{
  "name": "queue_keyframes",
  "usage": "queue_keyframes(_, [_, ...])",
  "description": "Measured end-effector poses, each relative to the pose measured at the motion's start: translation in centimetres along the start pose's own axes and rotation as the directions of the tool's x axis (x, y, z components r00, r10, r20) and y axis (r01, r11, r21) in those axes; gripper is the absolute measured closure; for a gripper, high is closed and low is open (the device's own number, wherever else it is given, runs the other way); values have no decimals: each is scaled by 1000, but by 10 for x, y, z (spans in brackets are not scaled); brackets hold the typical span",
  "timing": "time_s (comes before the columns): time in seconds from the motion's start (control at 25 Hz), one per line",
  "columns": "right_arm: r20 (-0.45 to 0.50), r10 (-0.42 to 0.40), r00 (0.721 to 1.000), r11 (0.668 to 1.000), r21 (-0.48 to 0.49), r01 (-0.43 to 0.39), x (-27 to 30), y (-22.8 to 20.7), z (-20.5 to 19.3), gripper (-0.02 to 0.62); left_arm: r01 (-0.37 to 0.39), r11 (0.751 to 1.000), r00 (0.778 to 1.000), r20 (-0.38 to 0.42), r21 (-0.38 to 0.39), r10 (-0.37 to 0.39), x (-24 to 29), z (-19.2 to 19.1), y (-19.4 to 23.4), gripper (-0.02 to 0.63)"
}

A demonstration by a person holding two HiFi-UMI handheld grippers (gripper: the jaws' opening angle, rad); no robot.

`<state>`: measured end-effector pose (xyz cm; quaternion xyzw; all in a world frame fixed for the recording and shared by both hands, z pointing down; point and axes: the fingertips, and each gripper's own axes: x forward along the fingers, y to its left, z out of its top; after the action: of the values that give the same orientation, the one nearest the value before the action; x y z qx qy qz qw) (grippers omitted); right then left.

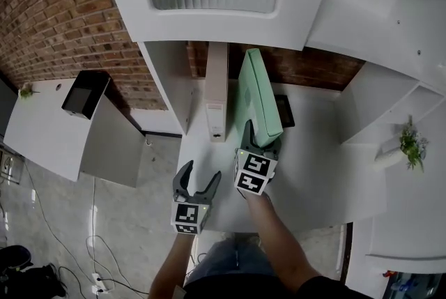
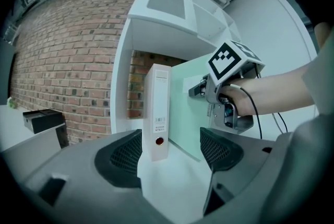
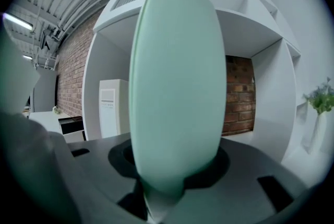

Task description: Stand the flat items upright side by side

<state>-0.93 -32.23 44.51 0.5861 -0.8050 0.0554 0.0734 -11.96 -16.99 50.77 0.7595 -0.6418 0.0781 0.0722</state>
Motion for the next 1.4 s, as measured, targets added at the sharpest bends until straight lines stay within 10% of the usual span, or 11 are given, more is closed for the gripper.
queue_keyframes(1.4, [-63,-4,998,1000,-16,3,78,30,-14,413,-59,997,998,-28,-44,58,15,-17,25,261])
